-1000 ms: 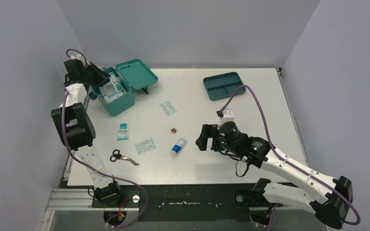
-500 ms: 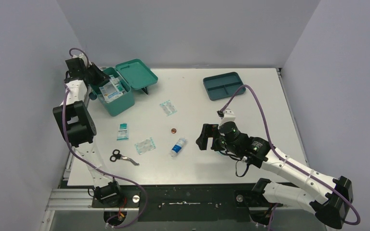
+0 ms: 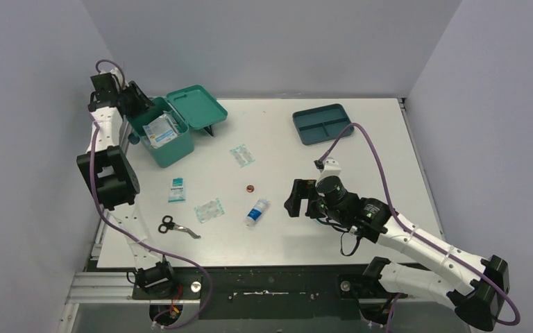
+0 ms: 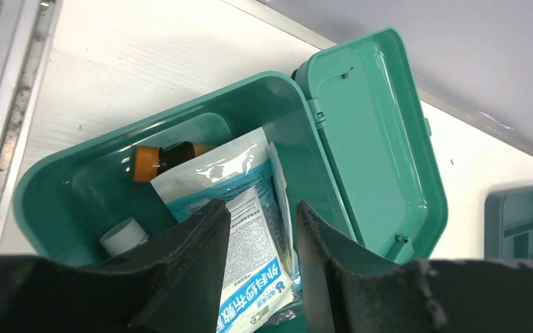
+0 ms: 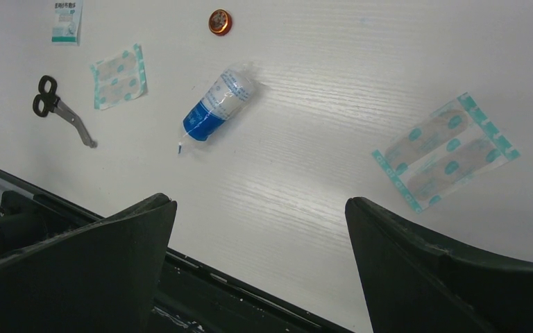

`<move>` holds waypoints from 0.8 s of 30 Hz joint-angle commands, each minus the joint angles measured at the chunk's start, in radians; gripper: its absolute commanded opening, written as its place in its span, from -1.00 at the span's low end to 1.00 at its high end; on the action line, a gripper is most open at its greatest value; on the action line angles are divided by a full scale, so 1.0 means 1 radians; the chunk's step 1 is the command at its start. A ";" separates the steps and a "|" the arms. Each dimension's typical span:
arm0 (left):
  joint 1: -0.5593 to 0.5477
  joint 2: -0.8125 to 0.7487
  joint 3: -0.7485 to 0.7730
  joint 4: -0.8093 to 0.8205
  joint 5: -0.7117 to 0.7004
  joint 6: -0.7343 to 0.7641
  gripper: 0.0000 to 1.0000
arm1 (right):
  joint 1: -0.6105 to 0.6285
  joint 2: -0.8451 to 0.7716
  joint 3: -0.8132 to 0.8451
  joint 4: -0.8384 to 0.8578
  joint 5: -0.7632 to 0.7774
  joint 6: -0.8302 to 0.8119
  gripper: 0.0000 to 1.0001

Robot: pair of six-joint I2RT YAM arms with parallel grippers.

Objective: Organize the medicine kit
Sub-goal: Place the medical item at the medicine box.

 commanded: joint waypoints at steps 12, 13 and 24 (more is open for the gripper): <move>-0.090 -0.331 -0.205 -0.083 -0.252 0.066 -0.20 | 0.007 -0.054 0.028 0.002 0.024 0.013 1.00; -0.099 -0.357 -0.228 -0.079 -0.270 0.077 -0.19 | 0.007 -0.061 0.024 0.000 0.025 0.013 1.00; -0.166 -0.501 -0.445 -0.065 -0.350 0.162 -0.21 | 0.007 -0.087 0.003 0.006 0.025 0.004 1.00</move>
